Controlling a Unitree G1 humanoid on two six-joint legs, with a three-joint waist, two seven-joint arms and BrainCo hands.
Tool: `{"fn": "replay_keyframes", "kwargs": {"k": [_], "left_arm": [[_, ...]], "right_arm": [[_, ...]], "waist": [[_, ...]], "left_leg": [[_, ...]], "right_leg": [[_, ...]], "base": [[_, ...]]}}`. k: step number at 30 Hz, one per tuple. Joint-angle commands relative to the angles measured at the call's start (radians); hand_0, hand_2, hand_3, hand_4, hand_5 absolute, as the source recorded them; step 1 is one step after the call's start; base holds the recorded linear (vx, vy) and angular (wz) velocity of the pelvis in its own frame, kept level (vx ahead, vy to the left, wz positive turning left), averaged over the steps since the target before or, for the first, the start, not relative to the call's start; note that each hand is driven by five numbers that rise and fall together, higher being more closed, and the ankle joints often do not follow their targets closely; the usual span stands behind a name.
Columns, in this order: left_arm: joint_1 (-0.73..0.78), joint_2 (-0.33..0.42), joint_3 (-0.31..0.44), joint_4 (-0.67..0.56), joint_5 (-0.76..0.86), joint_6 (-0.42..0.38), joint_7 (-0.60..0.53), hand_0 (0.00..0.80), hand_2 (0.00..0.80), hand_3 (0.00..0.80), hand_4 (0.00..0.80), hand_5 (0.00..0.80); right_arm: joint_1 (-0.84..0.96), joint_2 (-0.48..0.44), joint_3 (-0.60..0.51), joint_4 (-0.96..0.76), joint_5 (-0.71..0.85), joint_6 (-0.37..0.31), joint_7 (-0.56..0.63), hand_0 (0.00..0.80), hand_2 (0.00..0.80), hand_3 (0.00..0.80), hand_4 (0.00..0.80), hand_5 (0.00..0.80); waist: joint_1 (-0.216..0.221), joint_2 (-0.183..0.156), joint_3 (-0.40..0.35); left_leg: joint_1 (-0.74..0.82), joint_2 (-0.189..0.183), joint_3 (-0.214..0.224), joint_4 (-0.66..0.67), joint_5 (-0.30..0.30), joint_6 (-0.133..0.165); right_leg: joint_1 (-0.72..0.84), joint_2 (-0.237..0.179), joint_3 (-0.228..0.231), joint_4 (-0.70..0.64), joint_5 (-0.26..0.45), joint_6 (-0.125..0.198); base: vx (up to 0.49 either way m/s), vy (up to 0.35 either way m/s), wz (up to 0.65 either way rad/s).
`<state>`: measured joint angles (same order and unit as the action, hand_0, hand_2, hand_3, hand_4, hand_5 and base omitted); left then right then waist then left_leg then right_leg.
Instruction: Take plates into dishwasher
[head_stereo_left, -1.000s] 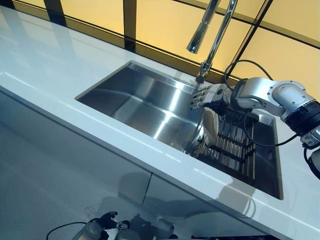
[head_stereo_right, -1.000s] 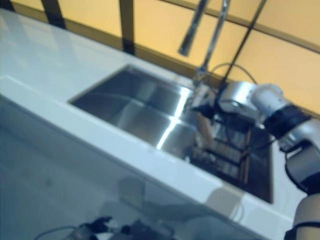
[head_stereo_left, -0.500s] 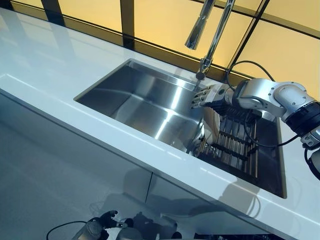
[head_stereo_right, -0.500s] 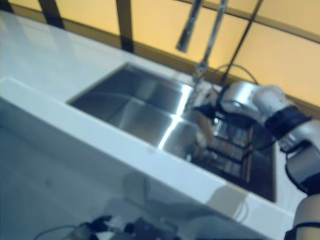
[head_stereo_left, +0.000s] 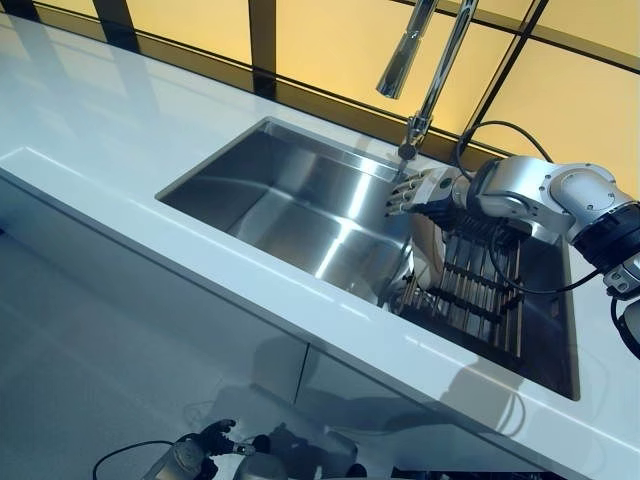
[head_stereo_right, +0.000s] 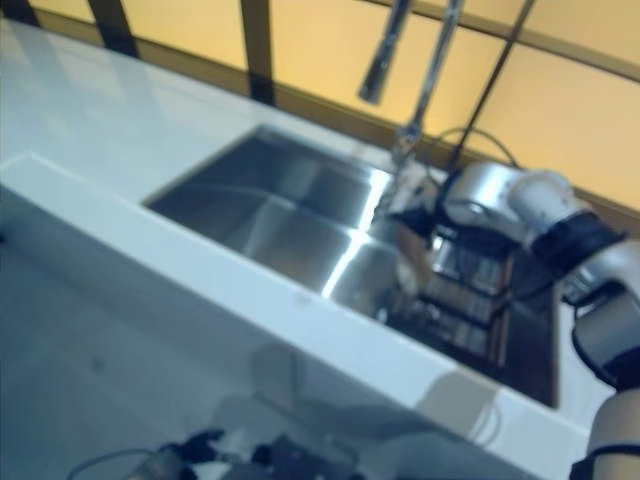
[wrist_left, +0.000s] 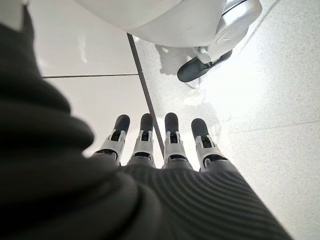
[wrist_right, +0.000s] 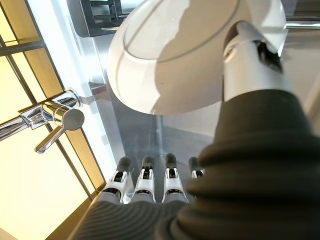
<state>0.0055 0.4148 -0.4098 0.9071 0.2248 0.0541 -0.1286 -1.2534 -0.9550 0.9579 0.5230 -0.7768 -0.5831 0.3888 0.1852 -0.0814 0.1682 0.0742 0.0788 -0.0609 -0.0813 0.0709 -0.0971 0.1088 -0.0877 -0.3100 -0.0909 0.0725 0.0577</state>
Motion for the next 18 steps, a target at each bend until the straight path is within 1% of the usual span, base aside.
{"fn": "replay_keyframes", "kwargs": {"k": [1,15,18], "left_arm": [[-0.001,0.060,-0.042,-0.001,0.048,0.000,-0.013,0.000,0.000,0.000,0.000,0.000],[-0.005,0.076,-0.027,-0.005,0.047,-0.003,-0.002,0.000,0.000,0.000,0.000,0.000],[-0.005,0.081,-0.024,-0.004,0.052,-0.006,-0.004,0.000,0.000,0.000,0.000,0.000]], "right_arm": [[-0.066,-0.074,0.023,0.011,-0.038,0.021,0.002,0.000,0.000,0.000,0.000,0.000],[-0.077,-0.086,0.036,0.003,-0.076,-0.003,0.019,0.000,0.000,0.000,0.000,0.000],[-0.079,-0.086,0.039,-0.001,-0.074,0.003,0.026,0.000,0.000,0.000,0.000,0.000]], "waist": [[0.049,-0.050,0.019],[0.058,-0.076,0.037],[0.062,-0.081,0.041]], "left_leg": [[-0.023,-0.012,0.029,0.003,-0.012,0.024],[-0.042,-0.005,0.023,0.002,-0.005,0.025],[-0.045,-0.004,0.021,0.002,-0.005,0.025]], "right_leg": [[0.017,-0.005,0.002,0.035,-0.034,0.030],[0.000,0.004,0.001,0.042,-0.033,0.027],[-0.001,0.005,0.000,0.043,-0.032,0.028]], "base": [[0.000,0.000,0.00],[0.000,0.000,0.00],[0.000,0.000,0.00]]}}
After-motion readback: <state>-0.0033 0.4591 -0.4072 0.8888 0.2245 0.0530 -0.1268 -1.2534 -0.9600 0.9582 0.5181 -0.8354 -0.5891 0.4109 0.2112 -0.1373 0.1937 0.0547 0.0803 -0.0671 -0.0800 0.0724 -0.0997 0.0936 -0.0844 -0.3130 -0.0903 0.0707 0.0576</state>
